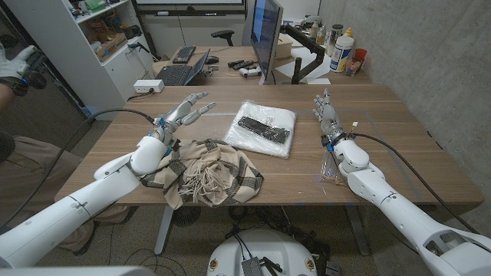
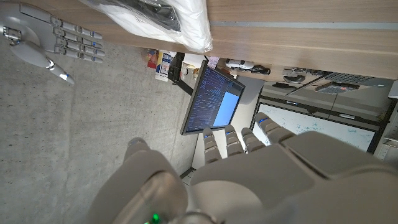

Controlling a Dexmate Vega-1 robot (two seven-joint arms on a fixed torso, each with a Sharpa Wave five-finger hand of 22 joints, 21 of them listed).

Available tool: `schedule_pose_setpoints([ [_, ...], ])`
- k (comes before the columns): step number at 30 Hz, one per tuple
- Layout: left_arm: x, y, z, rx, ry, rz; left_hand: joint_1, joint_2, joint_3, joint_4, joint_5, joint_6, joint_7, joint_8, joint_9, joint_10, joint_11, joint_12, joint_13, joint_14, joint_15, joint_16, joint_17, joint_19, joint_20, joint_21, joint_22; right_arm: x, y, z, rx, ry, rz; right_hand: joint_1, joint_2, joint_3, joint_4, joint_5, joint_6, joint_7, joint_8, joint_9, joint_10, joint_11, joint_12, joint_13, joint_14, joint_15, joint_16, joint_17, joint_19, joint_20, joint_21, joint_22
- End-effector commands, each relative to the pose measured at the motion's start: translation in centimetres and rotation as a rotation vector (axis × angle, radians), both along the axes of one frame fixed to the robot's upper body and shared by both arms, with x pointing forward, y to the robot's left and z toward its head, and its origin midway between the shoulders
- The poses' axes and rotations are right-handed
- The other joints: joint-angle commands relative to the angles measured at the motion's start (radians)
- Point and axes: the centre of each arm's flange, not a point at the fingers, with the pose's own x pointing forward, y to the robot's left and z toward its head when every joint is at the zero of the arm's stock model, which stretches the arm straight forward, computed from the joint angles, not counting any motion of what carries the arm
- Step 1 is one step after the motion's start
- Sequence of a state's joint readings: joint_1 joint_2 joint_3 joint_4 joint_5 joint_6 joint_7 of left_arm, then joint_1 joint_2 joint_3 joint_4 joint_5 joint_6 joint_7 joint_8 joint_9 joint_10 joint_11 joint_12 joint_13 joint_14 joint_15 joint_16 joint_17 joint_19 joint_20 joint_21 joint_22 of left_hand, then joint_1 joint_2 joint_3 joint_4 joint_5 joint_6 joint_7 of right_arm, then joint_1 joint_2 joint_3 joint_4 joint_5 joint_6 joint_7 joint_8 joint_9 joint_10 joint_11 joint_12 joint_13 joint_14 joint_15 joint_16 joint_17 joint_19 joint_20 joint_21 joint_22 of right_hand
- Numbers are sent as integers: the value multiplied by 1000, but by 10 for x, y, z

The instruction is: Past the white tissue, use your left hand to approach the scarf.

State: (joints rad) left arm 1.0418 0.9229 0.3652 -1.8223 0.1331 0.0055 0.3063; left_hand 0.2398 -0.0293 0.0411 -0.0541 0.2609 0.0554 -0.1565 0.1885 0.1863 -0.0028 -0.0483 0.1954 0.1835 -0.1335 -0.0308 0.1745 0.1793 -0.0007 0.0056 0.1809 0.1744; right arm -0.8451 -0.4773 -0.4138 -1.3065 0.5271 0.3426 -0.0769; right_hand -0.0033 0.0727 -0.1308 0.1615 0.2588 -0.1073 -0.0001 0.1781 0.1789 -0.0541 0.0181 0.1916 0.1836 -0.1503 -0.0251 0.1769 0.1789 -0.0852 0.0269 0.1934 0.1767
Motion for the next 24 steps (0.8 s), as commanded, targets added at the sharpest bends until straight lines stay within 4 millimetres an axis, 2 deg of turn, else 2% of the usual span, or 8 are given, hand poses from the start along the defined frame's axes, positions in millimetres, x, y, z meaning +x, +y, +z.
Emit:
schedule_pose_setpoints([
  [1,-1,-11,-2,54,-19,-11,1,-13,-8,0,-1,-15,0,-3,3,-10,-2,1,5,-9,-26,6,2,-7,0,4,3,-2,-3,2,-2,-4,-13,1,35,-7,2,5,10,1,6,5,-5,5,6,2,-4,-1,3,4,-7,-2,-3,3],
  [15,-3,-19,-9,87,4,26,-11,-24,-18,2,0,-9,7,2,3,-8,2,3,5,-9,-21,9,2,-7,0,7,3,0,-2,2,-3,3,-12,5,36,-8,-1,6,47,3,20,4,-5,10,9,2,-5,-1,5,3,-10,0,-2,3],
  [24,-10,-24,-12,145,-35,56,-17,-32,-24,2,1,-7,10,4,3,-9,3,3,5,-15,-17,8,2,-10,3,7,3,-1,-4,1,-7,1,-15,7,36,-8,-2,6,53,3,20,4,-5,11,10,1,-5,1,6,3,-12,1,-2,3],
])
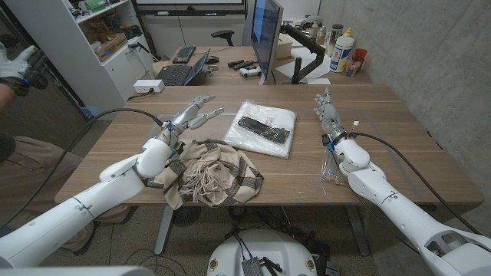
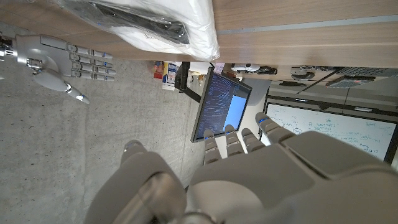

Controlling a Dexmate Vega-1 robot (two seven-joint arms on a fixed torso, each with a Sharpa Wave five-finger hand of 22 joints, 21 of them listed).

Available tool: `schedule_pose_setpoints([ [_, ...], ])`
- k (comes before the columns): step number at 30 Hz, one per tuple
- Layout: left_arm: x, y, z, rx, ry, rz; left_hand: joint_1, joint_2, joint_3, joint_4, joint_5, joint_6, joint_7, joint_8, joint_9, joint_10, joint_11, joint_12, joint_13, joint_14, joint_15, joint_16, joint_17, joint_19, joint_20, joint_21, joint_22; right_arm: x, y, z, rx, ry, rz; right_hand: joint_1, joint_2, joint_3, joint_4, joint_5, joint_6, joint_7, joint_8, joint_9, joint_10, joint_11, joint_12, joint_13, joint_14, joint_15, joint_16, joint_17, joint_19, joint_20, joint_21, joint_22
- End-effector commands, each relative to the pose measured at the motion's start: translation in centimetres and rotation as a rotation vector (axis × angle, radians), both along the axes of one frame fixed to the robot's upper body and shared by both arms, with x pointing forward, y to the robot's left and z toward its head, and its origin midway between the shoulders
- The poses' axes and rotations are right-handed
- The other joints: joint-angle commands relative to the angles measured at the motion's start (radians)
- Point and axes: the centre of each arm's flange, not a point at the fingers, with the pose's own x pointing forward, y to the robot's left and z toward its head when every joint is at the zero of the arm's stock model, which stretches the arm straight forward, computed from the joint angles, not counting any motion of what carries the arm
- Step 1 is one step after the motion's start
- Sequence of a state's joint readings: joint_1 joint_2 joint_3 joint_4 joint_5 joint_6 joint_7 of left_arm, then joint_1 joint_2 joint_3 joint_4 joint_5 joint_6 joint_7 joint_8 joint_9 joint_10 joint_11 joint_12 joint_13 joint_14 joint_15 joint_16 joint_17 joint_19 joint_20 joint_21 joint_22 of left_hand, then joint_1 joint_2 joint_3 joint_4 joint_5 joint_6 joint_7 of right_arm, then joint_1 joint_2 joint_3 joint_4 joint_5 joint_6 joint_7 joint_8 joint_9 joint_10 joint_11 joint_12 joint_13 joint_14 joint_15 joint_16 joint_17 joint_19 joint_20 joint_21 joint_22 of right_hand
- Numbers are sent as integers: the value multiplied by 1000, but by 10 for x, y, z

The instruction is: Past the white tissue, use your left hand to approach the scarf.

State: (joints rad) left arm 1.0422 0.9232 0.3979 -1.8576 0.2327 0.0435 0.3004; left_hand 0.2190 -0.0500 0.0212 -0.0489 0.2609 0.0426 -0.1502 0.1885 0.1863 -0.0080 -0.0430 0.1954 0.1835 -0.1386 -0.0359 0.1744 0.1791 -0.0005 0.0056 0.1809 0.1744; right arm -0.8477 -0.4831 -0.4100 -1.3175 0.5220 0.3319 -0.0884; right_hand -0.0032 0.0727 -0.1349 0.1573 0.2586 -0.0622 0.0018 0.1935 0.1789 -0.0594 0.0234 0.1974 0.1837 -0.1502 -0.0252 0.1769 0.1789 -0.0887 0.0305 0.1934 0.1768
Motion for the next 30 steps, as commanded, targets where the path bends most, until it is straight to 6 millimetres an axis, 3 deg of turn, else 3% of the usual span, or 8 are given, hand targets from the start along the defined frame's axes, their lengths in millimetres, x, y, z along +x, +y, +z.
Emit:
schedule_pose_setpoints([
  [1,-6,-5,-5,52,-20,35,3,-11,-5,-3,1,6,4,4,3,-4,-2,3,5,-10,-12,8,2,-11,3,6,3,0,-1,0,-5,0,-3,7,36,-4,2,6,8,1,5,4,1,5,5,1,-5,1,6,3,-9,-2,-2,3],
  [30,-23,14,-13,107,-41,61,-4,-22,-14,-5,3,7,5,6,3,-7,0,3,5,-13,-7,10,2,-6,6,11,3,-11,1,-4,14,8,-9,8,38,-5,0,6,13,6,3,4,10,9,10,1,0,1,8,3,-8,-1,0,3],
])
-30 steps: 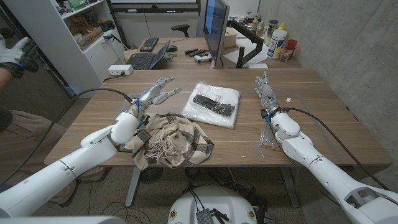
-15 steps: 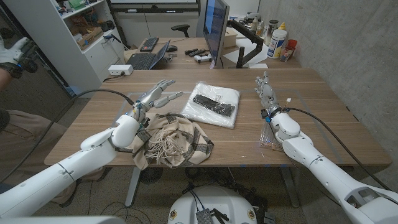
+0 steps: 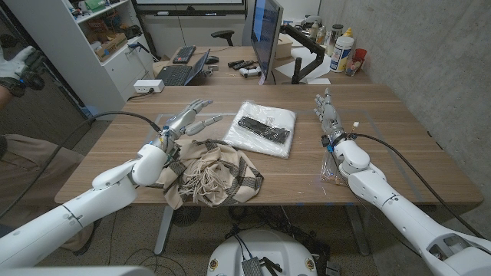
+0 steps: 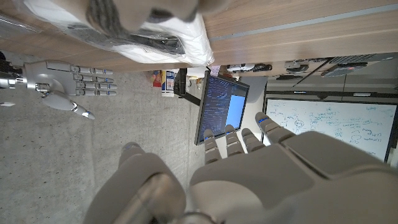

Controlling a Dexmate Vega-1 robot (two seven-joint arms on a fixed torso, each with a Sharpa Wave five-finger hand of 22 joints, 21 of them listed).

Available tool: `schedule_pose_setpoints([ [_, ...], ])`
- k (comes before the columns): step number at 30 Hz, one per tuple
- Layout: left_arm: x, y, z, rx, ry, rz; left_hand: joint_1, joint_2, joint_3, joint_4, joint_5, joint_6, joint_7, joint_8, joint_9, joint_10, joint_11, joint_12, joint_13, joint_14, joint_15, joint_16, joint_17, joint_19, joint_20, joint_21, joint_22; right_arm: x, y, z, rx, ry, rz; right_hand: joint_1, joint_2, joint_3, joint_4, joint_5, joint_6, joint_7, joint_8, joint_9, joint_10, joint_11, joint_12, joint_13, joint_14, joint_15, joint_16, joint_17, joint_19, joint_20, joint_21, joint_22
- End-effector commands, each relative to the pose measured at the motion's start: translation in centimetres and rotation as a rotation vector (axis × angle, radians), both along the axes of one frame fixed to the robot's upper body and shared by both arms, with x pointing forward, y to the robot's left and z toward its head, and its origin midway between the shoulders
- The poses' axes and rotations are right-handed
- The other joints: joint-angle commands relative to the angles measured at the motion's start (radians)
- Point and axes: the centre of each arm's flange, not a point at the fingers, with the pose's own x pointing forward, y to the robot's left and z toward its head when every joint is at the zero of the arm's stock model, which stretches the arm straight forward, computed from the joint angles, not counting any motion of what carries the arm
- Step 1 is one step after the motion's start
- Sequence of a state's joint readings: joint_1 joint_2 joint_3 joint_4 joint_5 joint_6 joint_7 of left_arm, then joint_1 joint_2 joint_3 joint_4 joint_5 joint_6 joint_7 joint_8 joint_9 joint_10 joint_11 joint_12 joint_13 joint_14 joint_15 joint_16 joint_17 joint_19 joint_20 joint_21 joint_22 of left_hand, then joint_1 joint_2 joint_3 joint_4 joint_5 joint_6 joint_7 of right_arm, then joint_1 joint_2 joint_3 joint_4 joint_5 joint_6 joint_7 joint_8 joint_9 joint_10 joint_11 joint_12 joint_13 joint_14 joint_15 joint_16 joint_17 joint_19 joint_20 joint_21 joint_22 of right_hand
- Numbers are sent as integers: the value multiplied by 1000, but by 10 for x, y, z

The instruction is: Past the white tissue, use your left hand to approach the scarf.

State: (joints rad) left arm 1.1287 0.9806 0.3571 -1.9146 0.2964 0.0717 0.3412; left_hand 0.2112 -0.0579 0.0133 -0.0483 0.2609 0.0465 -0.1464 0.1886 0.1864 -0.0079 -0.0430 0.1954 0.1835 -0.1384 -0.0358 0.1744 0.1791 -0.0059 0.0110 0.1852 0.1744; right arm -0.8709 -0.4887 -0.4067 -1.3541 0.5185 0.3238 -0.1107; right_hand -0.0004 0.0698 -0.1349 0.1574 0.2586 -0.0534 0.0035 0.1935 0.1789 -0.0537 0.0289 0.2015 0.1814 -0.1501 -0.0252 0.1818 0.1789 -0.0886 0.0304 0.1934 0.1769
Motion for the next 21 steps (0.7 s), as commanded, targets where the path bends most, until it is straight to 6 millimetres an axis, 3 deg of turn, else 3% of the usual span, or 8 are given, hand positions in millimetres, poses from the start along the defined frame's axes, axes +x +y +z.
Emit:
schedule_pose_setpoints([
  [1,-5,4,-1,41,-13,6,4,-14,-7,-5,3,4,1,6,3,-7,0,4,5,-13,-7,10,2,0,0,7,3,-5,-2,-2,0,8,-4,6,41,-5,0,7,5,5,3,4,5,4,7,3,0,2,4,3,-8,-1,0,3],
  [21,-6,0,-6,46,-27,8,2,-17,-10,-7,5,3,1,6,3,-10,-2,3,5,-15,-3,10,2,7,-3,10,3,-4,-8,-3,-2,7,-9,6,41,-6,-1,7,1,12,-2,4,11,0,10,3,8,2,6,3,-5,0,2,3],
])
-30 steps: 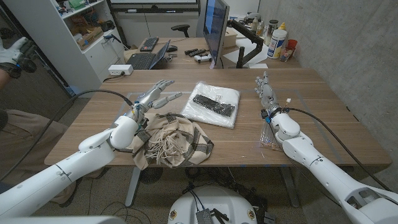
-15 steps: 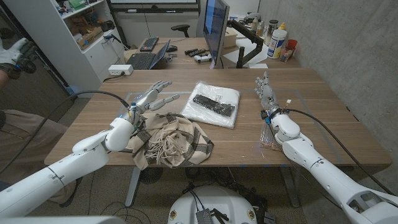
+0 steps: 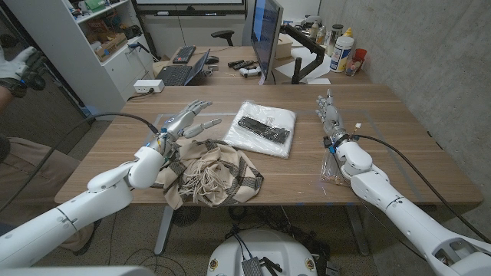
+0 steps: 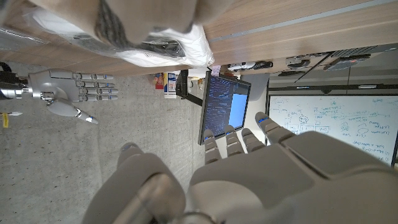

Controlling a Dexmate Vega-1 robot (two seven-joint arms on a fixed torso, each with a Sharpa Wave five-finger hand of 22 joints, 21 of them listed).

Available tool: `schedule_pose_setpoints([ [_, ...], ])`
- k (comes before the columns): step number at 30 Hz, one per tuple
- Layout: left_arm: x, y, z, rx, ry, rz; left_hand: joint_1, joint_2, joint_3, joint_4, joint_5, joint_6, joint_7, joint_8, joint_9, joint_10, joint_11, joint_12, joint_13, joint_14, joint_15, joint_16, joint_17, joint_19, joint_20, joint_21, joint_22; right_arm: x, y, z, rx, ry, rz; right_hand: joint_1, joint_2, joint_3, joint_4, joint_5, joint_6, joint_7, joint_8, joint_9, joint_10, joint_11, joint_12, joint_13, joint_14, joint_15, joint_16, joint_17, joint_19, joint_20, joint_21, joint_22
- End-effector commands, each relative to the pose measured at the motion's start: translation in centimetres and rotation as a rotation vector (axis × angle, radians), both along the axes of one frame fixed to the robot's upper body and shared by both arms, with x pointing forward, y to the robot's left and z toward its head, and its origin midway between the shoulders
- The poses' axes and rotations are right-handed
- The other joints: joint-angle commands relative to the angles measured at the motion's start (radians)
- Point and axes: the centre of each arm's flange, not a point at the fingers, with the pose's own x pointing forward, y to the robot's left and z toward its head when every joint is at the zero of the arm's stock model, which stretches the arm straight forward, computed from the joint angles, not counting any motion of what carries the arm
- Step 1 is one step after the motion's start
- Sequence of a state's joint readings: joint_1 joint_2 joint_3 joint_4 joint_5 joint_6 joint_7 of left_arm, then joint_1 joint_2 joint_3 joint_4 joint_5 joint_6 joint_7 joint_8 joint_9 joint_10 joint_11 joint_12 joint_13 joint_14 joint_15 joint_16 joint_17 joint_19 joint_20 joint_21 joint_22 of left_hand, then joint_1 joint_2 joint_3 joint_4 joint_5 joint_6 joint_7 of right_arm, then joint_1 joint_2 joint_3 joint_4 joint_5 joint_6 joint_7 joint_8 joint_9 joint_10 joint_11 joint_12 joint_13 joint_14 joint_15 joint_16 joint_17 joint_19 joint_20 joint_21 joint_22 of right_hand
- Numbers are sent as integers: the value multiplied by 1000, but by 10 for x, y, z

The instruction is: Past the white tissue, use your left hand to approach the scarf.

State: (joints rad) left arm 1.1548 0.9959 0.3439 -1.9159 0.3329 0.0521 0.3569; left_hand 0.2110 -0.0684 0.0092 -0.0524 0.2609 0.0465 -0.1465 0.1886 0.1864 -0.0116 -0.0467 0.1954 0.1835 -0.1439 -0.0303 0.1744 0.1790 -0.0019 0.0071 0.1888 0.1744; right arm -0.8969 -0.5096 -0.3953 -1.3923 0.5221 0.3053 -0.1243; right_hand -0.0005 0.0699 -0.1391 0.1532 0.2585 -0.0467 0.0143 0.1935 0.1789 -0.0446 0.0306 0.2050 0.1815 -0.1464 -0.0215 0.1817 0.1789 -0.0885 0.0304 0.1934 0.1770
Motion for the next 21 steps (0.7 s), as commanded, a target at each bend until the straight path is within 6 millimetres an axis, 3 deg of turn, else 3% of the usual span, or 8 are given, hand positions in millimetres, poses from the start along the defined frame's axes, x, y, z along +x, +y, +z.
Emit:
schedule_pose_setpoints([
  [1,0,-2,-2,11,-4,2,2,-6,-6,-3,5,3,1,6,3,-8,2,3,5,-9,-9,10,2,3,1,6,3,2,-3,0,-4,-3,3,6,41,-2,3,7,-5,2,-2,4,2,-1,6,3,4,-2,6,3,-5,0,3,3],
  [21,-3,-2,-8,72,35,-45,1,-6,-9,-4,8,-1,2,5,3,-14,2,2,5,-21,-4,8,2,0,-1,5,3,0,-9,-2,-3,-1,-13,8,42,-2,2,7,-6,3,-3,4,3,-1,7,3,7,-3,7,2,-4,0,3,3],
])
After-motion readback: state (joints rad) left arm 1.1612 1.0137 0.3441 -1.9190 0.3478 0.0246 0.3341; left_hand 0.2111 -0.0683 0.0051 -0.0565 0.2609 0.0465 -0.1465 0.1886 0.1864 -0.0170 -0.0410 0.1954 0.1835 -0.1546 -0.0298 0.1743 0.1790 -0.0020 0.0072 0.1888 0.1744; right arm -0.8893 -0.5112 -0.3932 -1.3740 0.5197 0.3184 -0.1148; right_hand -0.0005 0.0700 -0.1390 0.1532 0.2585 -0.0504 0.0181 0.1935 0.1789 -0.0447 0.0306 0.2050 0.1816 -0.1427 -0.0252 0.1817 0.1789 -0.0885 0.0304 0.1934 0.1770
